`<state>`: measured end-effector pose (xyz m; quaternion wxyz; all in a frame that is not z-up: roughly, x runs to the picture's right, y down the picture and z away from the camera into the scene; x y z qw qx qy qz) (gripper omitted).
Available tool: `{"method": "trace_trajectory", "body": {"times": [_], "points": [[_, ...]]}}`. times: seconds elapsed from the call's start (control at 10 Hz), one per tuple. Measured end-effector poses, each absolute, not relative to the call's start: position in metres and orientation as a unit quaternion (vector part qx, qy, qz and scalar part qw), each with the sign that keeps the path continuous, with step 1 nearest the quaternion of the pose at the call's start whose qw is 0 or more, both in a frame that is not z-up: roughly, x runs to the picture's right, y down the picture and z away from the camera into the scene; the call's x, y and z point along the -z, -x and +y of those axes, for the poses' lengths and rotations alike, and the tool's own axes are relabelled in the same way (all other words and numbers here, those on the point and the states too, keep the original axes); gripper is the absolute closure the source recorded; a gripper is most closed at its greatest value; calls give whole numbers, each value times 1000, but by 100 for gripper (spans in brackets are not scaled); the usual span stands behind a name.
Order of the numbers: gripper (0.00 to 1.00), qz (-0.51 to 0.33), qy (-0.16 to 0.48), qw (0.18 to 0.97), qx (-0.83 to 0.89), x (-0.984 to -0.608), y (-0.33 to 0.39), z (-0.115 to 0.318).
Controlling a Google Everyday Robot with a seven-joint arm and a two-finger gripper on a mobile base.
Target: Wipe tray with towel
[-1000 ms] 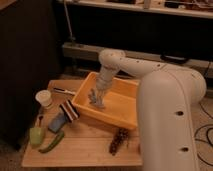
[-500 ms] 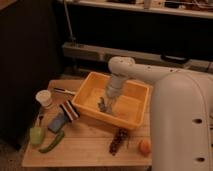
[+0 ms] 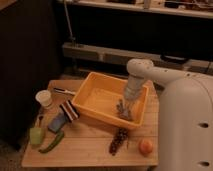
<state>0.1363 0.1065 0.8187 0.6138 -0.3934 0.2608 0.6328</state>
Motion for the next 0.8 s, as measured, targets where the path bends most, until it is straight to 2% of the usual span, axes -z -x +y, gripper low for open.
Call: {"method": "trace_trajectory", "body": {"times": [0.3,0.6,0.8], "points": [[100,306,362,593,-651,-839,-166,85],[100,309,321,607,-658,-846,-169,31],[100,298,304,625,-655,-855,-142,-5]]}}
